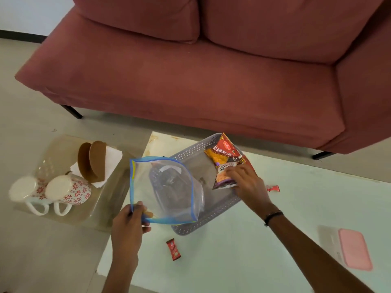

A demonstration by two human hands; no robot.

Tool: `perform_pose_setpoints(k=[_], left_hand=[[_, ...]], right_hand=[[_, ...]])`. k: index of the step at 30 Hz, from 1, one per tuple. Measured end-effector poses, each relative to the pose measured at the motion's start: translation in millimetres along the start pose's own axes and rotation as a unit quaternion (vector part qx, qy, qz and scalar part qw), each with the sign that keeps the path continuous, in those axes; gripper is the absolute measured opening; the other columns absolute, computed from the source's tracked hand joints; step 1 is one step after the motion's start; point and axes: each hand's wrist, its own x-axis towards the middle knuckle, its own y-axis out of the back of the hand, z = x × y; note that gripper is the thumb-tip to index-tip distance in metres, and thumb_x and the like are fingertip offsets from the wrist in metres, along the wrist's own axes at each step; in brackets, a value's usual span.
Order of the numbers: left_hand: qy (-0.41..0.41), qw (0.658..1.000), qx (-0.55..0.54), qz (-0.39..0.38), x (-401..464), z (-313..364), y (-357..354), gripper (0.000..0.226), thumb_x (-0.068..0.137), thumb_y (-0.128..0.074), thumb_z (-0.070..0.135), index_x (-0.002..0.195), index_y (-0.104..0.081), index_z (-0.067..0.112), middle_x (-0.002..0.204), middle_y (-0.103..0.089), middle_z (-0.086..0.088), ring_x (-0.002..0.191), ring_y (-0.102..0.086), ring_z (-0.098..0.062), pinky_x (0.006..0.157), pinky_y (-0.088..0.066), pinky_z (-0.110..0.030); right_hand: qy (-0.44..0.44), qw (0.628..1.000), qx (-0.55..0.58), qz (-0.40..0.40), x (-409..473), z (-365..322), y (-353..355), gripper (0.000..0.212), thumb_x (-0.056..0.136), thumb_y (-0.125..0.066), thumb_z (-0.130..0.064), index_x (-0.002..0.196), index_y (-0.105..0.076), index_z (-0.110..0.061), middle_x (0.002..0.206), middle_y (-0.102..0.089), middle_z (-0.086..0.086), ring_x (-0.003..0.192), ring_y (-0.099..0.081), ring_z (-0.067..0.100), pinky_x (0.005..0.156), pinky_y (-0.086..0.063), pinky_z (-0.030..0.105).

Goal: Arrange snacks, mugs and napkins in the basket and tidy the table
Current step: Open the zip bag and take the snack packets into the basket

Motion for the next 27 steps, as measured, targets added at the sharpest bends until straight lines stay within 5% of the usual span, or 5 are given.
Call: perform_pose_setpoints(k=[9,14,17,20,27], left_hand=[[-0.012,1.000,0.007,0.002,1,0,1,0.025,0.094,-0.050,0.016,0.071,-0.058,0.010,0.065,-0.056,-0.008,0.044,-0.055,-0.007,0.038,-0.046,-0.011],[-0.014,1.000,0.003,0.006,2,0,1,0.026,0.094,-0.051,0.020,0.071,-0.060,0.011,0.063,-0.059,-0.005,0.052,-0.056,-0.014,0.038,-0.047,-0.012],[-0.028,0.999,0.018,0.001,3,1,2,0.025,0.094,-0.051,0.021,0.073,-0.061,0.010,0.069,-0.060,-0.009,0.059,-0.053,-0.020,0.039,-0.047,-0.011],[-0.048,0.998,0.030,-0.006,4,1,3,0.025,0.094,-0.051,0.019,0.072,-0.060,0.010,0.067,-0.059,-0.011,0.058,-0.052,-0.021,0.039,-0.047,-0.011],[-0.068,0.996,0.050,-0.014,4,4,2,0.026,0.093,-0.052,0.019,0.070,-0.061,0.010,0.066,-0.059,-0.011,0.058,-0.053,-0.020,0.039,-0.047,-0.012]], right_hand=[[-0.112,0.960,0.070,-0.246,-21,-15,-82,0.039,0.077,-0.060,0.008,0.114,-0.057,-0.008,0.124,-0.056,0.011,0.118,-0.051,0.028,0.085,-0.056,0.037],[-0.197,0.935,0.164,-0.245,-2,-11,-73,0.042,0.079,-0.051,0.010,0.117,-0.058,-0.007,0.130,-0.050,0.009,0.122,-0.044,0.024,0.099,-0.043,0.031],[-0.141,0.938,0.089,-0.303,29,-1,-77,0.054,0.080,-0.063,-0.008,0.130,-0.044,-0.010,0.137,-0.045,0.009,0.129,-0.037,0.027,0.104,-0.038,0.035],[-0.108,0.882,0.008,-0.459,57,10,-87,0.085,0.071,-0.078,-0.029,0.139,-0.032,-0.010,0.144,-0.040,0.013,0.138,-0.026,0.033,0.110,-0.029,0.049],[-0.045,0.854,-0.095,-0.509,72,8,-96,0.083,0.057,-0.084,-0.045,0.127,-0.054,-0.013,0.129,-0.051,0.009,0.124,-0.042,0.031,0.103,-0.034,0.044]])
